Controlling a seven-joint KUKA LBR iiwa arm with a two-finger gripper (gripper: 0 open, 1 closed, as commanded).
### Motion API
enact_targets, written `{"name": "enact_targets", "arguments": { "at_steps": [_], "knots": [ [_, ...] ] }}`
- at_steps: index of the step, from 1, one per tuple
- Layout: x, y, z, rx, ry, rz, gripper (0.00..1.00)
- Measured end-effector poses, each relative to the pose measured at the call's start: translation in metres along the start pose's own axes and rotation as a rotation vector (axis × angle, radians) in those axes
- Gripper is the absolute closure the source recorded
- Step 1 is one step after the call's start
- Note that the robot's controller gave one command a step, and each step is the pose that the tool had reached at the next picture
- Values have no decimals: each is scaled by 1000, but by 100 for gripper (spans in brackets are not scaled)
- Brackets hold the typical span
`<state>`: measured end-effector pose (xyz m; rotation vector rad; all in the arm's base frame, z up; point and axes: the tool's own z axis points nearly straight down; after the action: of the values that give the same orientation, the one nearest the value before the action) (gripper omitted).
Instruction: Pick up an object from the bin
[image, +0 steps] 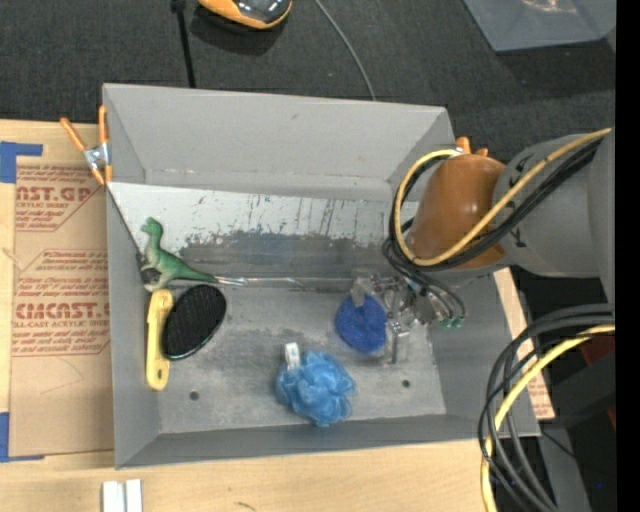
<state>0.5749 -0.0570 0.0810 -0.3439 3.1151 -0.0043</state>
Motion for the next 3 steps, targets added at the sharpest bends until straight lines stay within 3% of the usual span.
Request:
{"name": "enact_targets", "arguments": {
  "at_steps": [1,2,3],
  "knots": [
    [-5,11,5,-3,1,-43,0],
    [6,-8,8,0,-7,234,100],
    [6,-8,8,0,-7,234,100]
  ]
}}
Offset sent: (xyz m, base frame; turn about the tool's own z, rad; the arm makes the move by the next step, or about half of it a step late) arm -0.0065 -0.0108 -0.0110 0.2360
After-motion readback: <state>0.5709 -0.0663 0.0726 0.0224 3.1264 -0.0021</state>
